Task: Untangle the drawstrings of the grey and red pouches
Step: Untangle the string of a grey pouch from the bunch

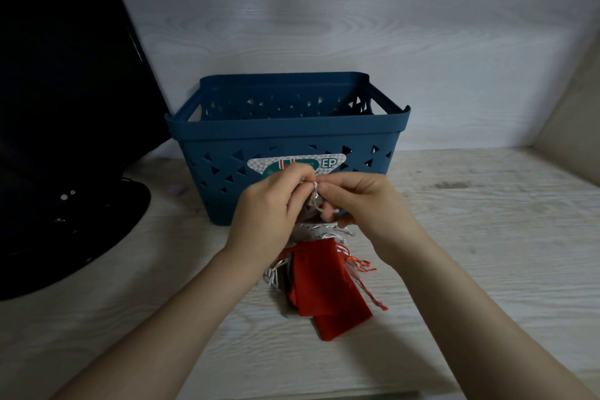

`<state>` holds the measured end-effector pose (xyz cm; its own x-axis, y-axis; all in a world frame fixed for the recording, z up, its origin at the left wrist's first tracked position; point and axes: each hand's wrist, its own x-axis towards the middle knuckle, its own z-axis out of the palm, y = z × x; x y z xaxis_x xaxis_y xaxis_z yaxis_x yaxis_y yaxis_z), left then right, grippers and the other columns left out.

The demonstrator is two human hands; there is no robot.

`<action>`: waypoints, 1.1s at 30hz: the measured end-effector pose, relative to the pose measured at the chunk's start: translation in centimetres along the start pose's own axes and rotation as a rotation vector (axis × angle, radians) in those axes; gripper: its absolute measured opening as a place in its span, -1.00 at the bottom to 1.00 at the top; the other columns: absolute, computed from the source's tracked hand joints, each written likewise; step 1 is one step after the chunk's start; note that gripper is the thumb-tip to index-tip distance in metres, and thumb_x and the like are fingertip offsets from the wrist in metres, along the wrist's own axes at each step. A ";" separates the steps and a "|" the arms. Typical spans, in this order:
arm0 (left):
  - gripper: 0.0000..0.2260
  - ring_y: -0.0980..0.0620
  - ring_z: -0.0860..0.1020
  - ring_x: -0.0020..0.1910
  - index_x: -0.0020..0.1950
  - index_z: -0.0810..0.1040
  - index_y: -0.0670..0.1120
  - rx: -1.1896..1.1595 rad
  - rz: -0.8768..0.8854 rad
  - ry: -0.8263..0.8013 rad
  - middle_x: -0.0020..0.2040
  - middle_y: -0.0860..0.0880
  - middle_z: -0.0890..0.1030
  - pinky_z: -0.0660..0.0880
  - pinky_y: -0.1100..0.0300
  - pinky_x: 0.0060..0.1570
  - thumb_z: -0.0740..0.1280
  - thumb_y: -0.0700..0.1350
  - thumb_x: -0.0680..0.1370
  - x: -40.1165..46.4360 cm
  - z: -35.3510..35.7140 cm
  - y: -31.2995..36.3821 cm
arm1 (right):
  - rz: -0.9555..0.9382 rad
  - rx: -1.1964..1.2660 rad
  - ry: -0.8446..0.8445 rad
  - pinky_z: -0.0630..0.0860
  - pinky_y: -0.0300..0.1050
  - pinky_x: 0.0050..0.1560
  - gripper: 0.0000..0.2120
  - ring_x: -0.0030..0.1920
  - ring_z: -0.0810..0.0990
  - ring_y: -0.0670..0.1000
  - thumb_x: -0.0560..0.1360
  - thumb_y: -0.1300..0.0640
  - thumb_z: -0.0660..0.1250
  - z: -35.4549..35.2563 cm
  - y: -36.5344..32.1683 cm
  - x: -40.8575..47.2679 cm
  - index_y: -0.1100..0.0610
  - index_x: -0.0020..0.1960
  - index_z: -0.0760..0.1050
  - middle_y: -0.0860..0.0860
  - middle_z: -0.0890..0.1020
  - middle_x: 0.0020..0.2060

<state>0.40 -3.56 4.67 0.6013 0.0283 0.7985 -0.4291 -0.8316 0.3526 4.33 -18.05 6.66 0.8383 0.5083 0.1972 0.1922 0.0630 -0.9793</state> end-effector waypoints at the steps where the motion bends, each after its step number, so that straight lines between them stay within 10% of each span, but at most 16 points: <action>1: -0.95 0.11 0.51 -0.32 -0.07 0.38 0.03 0.031 -0.002 0.001 -0.29 -0.01 0.59 0.39 0.26 -0.33 0.21 -0.04 0.51 -0.1 0.0 -0.1 | -0.005 -0.006 -0.001 0.36 -0.36 -0.47 -0.87 -0.50 0.45 -0.15 0.50 0.28 0.30 0.0 0.1 0.0 0.15 -0.12 0.62 -0.02 0.53 -0.53; 8: -0.80 0.15 0.49 -0.36 -0.19 0.48 -0.14 0.068 -0.040 -0.023 -0.36 0.02 0.56 0.35 0.31 -0.37 0.24 -0.02 0.50 0.1 -0.1 -0.6 | -0.063 -0.008 0.039 0.43 -0.32 -0.40 -0.88 -0.49 0.47 -0.12 0.48 0.31 0.32 0.4 0.8 0.6 0.18 -0.19 0.59 -0.01 0.54 -0.54; 17: -0.82 0.09 0.54 -0.42 -0.20 0.39 -0.15 -0.756 -0.687 -0.045 -0.45 0.04 0.54 0.42 0.24 -0.33 0.18 -0.20 0.60 0.4 0.7 1.2 | 0.049 0.314 0.108 0.58 -0.21 -0.14 -0.77 -0.34 0.55 -0.08 0.56 0.29 0.18 0.1 1.3 1.3 0.19 -0.27 0.44 0.01 0.54 -0.45; 33: -0.68 0.10 0.37 -0.46 -0.35 0.26 -0.12 -0.921 -0.685 -0.194 -0.52 0.06 0.35 0.36 0.35 -0.40 0.09 -0.19 0.62 1.1 -0.3 1.6 | 0.071 0.215 0.085 0.49 -0.30 -0.32 -0.77 -0.40 0.54 -0.08 0.54 0.25 0.23 -0.3 0.9 0.8 0.14 -0.28 0.50 0.03 0.51 -0.44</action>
<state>0.23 -4.68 6.25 0.9560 0.1639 0.2433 -0.2536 0.0444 0.9663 5.31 -17.91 5.97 0.8874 0.4447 0.1215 0.0258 0.2154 -0.9762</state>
